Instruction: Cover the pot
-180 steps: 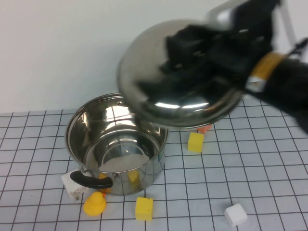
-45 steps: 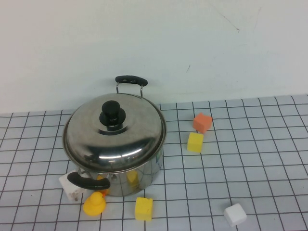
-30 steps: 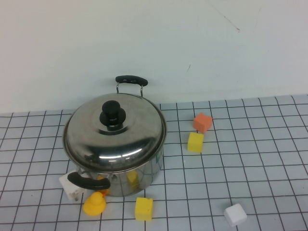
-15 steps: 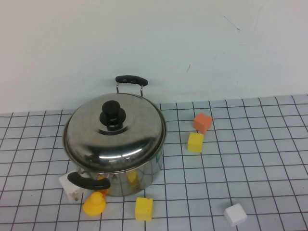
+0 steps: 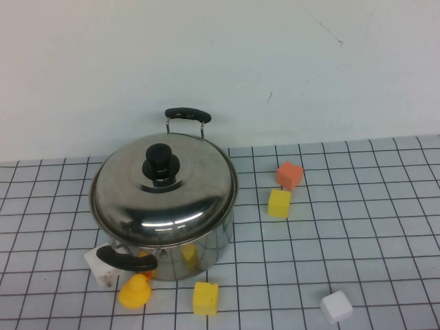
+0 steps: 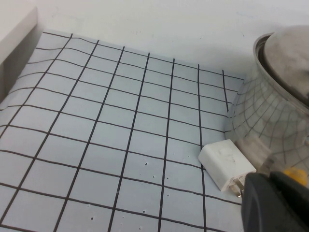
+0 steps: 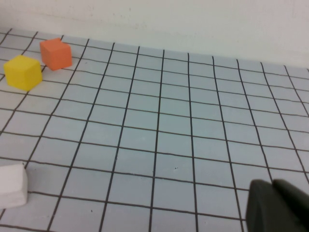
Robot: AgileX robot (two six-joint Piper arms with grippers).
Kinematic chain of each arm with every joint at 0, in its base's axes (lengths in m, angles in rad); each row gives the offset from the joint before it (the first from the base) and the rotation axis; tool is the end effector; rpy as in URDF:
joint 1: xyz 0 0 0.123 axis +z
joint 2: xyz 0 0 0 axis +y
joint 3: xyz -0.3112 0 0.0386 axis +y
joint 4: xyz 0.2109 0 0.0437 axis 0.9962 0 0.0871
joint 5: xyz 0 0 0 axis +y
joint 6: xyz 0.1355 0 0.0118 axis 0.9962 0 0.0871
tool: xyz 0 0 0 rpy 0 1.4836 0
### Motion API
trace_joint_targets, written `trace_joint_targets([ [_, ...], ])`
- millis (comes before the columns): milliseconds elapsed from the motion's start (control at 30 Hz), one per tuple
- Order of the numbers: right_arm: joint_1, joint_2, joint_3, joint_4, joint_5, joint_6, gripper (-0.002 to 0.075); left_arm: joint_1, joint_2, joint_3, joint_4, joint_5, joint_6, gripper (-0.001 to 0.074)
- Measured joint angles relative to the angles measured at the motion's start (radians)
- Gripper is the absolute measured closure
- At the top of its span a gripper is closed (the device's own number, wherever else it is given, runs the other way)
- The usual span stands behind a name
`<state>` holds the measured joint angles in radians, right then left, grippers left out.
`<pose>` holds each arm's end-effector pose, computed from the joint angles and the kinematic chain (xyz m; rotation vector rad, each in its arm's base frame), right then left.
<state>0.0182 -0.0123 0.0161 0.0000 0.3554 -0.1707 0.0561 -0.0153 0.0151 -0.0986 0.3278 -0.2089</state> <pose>0.0304 0.0006 0.1641 -0.1739 1.8359 -0.1067 0.0314 -0.0026 0.1684 -0.3011 1.7891 -0.2035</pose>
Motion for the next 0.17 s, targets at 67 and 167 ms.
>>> trace_joint_targets([
  [67, 0.0, 0.0, 0.0, 0.0, 0.0, 0.0, 0.0728, 0.0, 0.0, 0.0, 0.0, 0.0, 0.0, 0.0738],
  [167, 0.0, 0.0, 0.0, 0.0, 0.0, 0.0, 0.0728, 0.0, 0.0, 0.0, 0.0, 0.0, 0.0, 0.0738],
])
